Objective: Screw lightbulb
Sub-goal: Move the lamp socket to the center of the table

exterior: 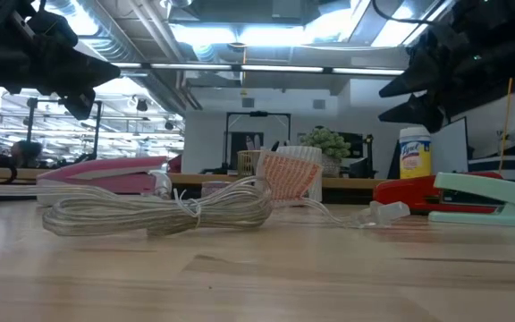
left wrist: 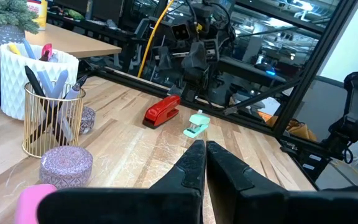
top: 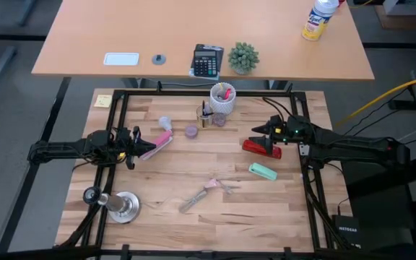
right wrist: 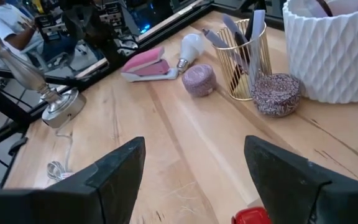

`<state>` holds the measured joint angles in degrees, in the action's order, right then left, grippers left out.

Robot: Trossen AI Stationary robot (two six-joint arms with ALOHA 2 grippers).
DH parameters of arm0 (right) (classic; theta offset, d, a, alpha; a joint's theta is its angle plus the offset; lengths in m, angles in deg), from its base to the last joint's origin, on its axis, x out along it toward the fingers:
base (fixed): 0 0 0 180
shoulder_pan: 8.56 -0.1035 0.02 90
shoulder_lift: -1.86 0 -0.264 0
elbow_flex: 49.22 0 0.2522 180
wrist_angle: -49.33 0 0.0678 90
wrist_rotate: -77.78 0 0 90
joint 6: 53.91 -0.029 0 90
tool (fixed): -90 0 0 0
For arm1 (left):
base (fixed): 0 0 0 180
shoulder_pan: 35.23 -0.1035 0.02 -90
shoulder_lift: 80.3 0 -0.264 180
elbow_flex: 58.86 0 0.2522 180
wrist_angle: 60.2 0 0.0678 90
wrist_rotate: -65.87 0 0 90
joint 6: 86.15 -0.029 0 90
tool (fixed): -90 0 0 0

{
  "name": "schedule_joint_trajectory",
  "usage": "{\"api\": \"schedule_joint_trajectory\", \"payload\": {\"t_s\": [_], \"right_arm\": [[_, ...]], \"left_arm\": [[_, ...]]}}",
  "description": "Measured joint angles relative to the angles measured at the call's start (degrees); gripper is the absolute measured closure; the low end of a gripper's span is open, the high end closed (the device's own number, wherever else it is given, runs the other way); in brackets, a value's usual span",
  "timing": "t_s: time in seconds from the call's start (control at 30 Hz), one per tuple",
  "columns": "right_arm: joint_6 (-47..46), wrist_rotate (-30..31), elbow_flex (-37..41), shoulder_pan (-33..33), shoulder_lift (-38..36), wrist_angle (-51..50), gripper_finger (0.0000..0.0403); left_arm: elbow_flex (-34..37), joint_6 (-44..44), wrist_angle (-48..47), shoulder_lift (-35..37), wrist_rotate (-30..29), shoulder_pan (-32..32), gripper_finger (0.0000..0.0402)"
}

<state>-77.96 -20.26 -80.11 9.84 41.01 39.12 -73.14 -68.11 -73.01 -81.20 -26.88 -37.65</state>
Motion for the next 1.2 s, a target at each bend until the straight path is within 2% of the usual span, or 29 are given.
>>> {"api": "schedule_joint_trajectory", "payload": {"t_s": [0.2,0.37,0.53,0.83,1.03,1.2], "right_arm": [[-3.18,0.02,0.0,0.0,0.0,0.02,0.0123],[-3.32,-0.15,0.0,0.0,0.0,0.03,0.0123],[-3.32,-0.43,0.0,0.0,0.0,0.71,0.0123],[-3.32,-0.5,0.0,0.0,0.0,8.64,0.0123],[-3.12,-0.52,0.0,0.0,0.0,10.97,0.0123],[-3.11,-3.48,0.0,0.0,0.0,10.95,0.0123]], "left_arm": [[0.0,0.0,0.02,-0.01,0.0,0.0,0.0396],[0.0,4.15,1.37,0.01,-0.04,0.0,0.0396],[0.0,3.59,1.26,-0.01,-0.07,0.0,0.0396],[-0.23,4.88,6.69,0.0,-0.04,0.0,0.0396],[-5.88,1.01,8.37,0.05,0.48,0.0,0.0396],[-14.72,-2.01,-3.03,0.12,6.64,0.02,0.0396]]}}
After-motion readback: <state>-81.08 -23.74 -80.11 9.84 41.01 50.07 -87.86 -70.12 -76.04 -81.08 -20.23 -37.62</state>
